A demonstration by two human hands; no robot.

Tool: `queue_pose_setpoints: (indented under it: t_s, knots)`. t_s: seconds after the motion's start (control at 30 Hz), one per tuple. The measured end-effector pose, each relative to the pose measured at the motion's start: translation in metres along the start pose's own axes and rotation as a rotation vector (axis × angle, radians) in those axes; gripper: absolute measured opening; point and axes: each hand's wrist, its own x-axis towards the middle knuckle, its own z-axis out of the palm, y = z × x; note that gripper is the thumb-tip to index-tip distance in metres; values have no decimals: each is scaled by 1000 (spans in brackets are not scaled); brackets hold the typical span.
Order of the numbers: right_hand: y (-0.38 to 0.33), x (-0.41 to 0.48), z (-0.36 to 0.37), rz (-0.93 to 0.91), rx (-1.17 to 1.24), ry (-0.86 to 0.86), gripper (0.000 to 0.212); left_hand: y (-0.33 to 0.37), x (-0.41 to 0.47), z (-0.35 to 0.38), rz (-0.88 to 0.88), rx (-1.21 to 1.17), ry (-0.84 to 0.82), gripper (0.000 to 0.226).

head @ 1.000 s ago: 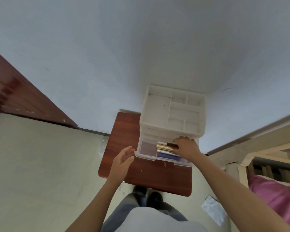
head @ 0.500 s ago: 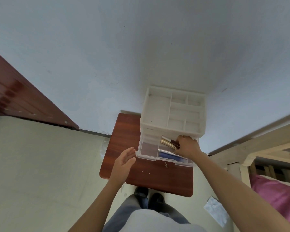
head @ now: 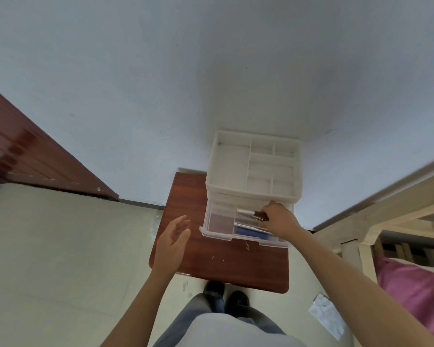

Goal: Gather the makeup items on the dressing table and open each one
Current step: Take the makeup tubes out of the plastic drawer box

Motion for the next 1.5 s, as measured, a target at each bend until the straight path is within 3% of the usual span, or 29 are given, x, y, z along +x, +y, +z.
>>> queue_pose_setpoints:
  t_s: [0.13,0.27,0.4,0.57,1.07,1.33,1.5]
  knots:
    - [3,-35,-20,33,294,53,6,15,1,3,177,153,-38,28]
    - [20,-72,-31,198,775,169,9,37,19,25,325,413,-379,26]
    - [29,-103,-34,299,1074,214,14,45,53,70,307,748,-666,28]
    - [33,-123,-24,342,1130,248,12,36,80,110,344,1013,-793,33]
    - [31,-134,-9,425,1171,259,8,36,85,124,443,1337,-911,24]
    - [27,-126,6,410,1241,221,13,57,66,87,375,1185,-922,30]
    - [23,-123,17,458,1288,207,12,47,51,36,194,620,-783,17]
